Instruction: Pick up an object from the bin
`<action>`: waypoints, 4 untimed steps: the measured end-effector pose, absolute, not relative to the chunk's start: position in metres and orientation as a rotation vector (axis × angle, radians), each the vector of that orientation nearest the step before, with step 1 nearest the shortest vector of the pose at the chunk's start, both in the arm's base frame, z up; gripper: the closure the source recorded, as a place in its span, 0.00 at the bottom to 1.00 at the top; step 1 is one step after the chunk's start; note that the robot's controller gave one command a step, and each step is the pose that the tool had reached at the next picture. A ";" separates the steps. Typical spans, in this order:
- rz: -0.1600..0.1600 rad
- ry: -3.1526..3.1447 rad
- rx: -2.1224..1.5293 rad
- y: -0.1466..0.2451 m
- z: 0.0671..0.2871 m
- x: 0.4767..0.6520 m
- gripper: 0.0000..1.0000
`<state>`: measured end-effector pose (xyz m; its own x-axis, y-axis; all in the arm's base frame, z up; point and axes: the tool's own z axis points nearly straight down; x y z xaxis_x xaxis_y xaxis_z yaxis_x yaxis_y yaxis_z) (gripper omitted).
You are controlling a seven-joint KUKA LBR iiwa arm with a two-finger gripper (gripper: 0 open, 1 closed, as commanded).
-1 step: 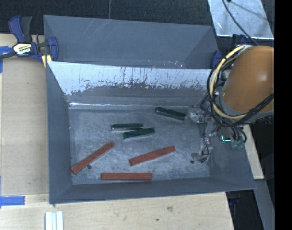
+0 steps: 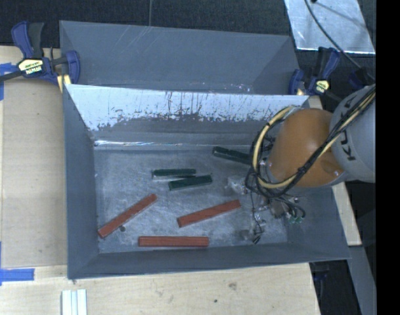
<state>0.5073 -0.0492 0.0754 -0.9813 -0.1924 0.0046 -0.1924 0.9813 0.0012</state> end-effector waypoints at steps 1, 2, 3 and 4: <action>0.001 -3.130 0.304 -0.050 0.079 0.509 1.00; 0.002 -3.063 0.741 -0.071 0.071 0.514 1.00; 0.009 -3.045 0.821 -0.092 0.154 0.548 1.00; 0.009 -3.054 0.781 -0.134 0.225 0.533 1.00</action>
Offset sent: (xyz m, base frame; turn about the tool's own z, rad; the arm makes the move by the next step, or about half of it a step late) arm 0.0000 0.0000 0.0000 0.0000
